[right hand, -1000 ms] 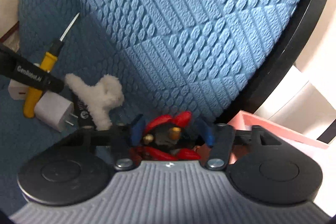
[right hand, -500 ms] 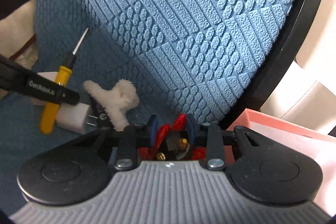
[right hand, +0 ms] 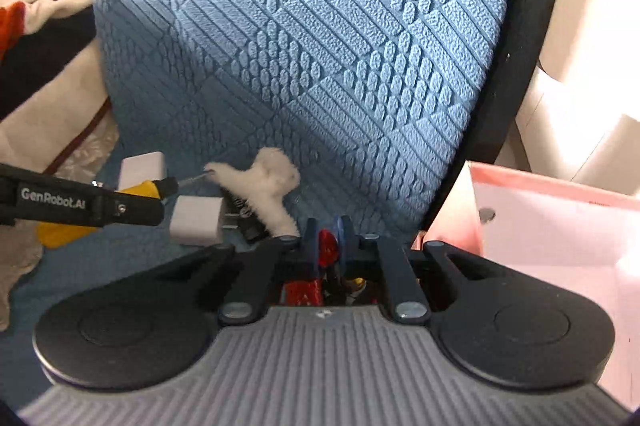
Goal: Organize rigid objects
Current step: 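Lift the screwdriver with the left gripper while the right gripper lifts the figurine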
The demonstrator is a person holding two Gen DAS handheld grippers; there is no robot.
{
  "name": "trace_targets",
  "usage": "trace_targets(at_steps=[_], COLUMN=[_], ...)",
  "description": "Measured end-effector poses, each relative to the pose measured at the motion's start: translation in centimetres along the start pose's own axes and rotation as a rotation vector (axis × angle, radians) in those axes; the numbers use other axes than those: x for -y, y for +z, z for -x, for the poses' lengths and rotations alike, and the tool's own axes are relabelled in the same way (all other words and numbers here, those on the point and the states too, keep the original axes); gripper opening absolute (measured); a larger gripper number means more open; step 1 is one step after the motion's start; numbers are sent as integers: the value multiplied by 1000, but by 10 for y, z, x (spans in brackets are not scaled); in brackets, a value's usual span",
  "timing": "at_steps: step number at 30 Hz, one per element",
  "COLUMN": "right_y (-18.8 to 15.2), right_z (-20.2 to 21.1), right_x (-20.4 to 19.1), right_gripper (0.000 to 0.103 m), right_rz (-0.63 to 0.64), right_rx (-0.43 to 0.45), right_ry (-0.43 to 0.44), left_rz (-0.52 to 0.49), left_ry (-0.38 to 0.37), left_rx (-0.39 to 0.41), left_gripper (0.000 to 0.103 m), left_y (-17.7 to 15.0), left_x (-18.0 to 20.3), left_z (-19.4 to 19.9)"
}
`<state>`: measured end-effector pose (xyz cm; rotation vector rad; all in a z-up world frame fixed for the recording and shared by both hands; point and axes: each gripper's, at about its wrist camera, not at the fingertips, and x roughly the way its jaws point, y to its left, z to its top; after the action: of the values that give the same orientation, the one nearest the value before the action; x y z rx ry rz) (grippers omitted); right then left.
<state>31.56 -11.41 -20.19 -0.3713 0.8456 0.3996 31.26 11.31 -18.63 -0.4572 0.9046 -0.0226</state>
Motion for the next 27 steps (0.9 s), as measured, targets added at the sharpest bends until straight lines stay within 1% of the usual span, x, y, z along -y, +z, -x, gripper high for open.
trace_targets(at_steps=[4, 5, 7, 8, 13, 17, 21, 24, 27], right_y=[-8, -16, -21, -23, -30, -36, -48, -58, -68], right_z=[12, 9, 7, -1, 13, 28, 44, 53, 64], right_x=[-4, -5, -12, -13, -16, -24, -37, -47, -51], right_gripper=[13, 13, 13, 13, 13, 12, 12, 12, 12], right_rz=[4, -2, -18, -26, -47, -45, -49, -43, -43], right_rx=[18, 21, 21, 19, 14, 28, 17, 0, -5], right_ry=[7, 9, 15, 21, 39, 63, 97, 92, 103], left_rz=[-7, -5, 3, 6, 32, 72, 101, 128, 159], left_ry=[-9, -12, -15, -13, 13, 16, 20, 30, 17], left_rx=[-14, -19, -27, -33, -32, -26, -30, -27, -21], left_gripper=[21, 21, 21, 21, 21, 21, 21, 21, 21], left_y=[-20, -25, -35, -41, -63, -75, -87, -94, -102], left_x=[6, 6, 6, 5, 2, -3, -8, -13, -17], left_z=[12, 12, 14, 16, 27, 37, 46, 54, 64])
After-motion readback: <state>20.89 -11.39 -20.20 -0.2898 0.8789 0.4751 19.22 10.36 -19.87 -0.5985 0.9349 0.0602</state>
